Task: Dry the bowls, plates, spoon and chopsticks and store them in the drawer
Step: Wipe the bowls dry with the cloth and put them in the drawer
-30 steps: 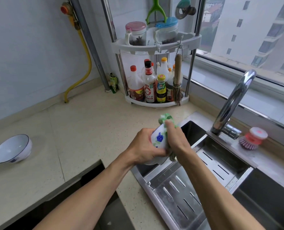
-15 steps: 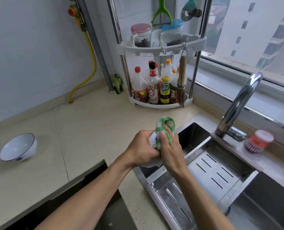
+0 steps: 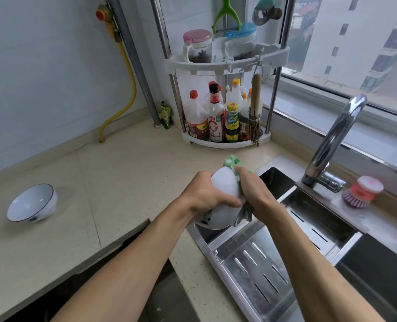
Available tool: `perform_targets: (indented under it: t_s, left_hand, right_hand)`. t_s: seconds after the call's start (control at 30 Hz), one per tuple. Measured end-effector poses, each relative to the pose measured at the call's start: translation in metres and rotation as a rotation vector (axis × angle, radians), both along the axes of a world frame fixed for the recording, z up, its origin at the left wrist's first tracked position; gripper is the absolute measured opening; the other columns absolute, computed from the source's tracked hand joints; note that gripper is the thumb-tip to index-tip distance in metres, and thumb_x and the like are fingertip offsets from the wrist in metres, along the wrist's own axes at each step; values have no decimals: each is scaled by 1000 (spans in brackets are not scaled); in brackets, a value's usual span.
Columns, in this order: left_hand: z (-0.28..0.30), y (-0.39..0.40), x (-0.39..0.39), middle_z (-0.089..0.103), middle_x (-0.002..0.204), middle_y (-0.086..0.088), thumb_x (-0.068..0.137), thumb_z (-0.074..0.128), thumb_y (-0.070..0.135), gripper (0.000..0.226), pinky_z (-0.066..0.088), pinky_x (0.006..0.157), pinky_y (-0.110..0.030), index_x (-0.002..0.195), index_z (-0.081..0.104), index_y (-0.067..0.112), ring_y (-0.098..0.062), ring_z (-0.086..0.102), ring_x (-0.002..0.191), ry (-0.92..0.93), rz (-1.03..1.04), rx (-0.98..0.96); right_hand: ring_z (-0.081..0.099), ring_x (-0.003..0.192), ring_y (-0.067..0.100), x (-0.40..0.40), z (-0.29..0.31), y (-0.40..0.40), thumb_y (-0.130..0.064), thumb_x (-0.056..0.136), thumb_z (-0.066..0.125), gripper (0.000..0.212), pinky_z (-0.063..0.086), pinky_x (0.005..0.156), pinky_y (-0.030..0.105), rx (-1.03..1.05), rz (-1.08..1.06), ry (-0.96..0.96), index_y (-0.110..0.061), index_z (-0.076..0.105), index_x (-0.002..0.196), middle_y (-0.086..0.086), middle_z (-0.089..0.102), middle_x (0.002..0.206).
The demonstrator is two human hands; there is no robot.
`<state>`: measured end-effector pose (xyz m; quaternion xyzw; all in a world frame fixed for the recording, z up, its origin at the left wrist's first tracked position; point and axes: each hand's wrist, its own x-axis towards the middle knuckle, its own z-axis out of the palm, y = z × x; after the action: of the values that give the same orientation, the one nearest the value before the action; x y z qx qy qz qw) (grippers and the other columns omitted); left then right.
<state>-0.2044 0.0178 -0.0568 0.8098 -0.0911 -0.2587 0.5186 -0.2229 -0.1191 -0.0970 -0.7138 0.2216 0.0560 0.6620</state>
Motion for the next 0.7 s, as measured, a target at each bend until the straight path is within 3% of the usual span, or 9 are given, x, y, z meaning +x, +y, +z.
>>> perform_targets:
  t_s: [0.07,0.13,0.23,0.3,0.37,0.47,0.53,0.63,0.7]
  left_hand:
    - [0,-1,2,70,71,0,64,87,-4,28,55,57,-24,81,70,11,-12,66,62,0,-8,-32]
    - [-1,1,1,71,75,-2,64,86,-5,27,58,63,-31,82,71,10,-16,67,68,-48,-78,-41]
    - [-6,-1,-8,71,83,-5,64,88,-2,30,60,65,-35,85,72,12,-18,69,73,-119,-150,-13]
    - [-10,-1,-13,72,91,-8,64,89,2,33,61,66,-34,90,72,12,-21,70,79,-130,-148,-4]
    - [-14,0,-13,72,92,-5,64,90,1,35,60,66,-30,92,72,10,-19,70,80,-113,-128,-20]
    - [-14,3,-9,72,79,2,65,85,-8,30,57,63,-25,85,71,9,-12,68,71,-81,-137,-39]
    - [-13,6,-11,72,81,-1,65,86,-6,29,59,63,-30,85,72,10,-13,68,71,-84,-159,-30]
    - [-11,13,-14,72,88,-2,65,88,-1,31,56,57,-28,87,72,14,-15,69,78,-72,-110,-119]
    - [-12,14,-13,73,87,0,64,89,1,33,53,54,-27,89,72,14,-14,69,79,-36,10,-252]
  right_hand:
    - [58,88,28,-9,4,6,-40,106,32,44,45,79,40,-252,78,-190,-10,63,113,16,62,100]
    - [55,99,20,-19,-2,9,-46,106,32,45,42,87,34,-301,78,-322,-22,56,136,8,57,110]
    - [67,78,25,-15,-19,-7,-54,101,37,51,50,64,30,66,-67,-121,-14,65,113,15,68,94]
    - [70,75,33,-14,-21,-15,-52,98,43,47,51,62,33,279,-117,31,-11,64,102,20,71,90]
    - [66,85,34,-17,-18,-11,-50,98,41,43,47,72,36,105,-90,-69,-15,66,104,15,68,92]
    - [54,103,20,-25,-16,5,-45,104,39,42,44,92,34,-299,92,-327,-28,57,137,4,53,115]
    - [58,99,21,-24,-22,6,-53,99,40,47,48,83,32,-156,59,-309,-28,59,134,7,58,114]
    - [68,75,29,-21,-15,-5,-52,99,46,40,55,59,31,391,-101,-68,-17,65,103,13,72,85]
    - [68,81,32,-17,-15,-5,-51,97,50,35,56,72,42,545,-173,-37,-18,64,98,14,72,91]
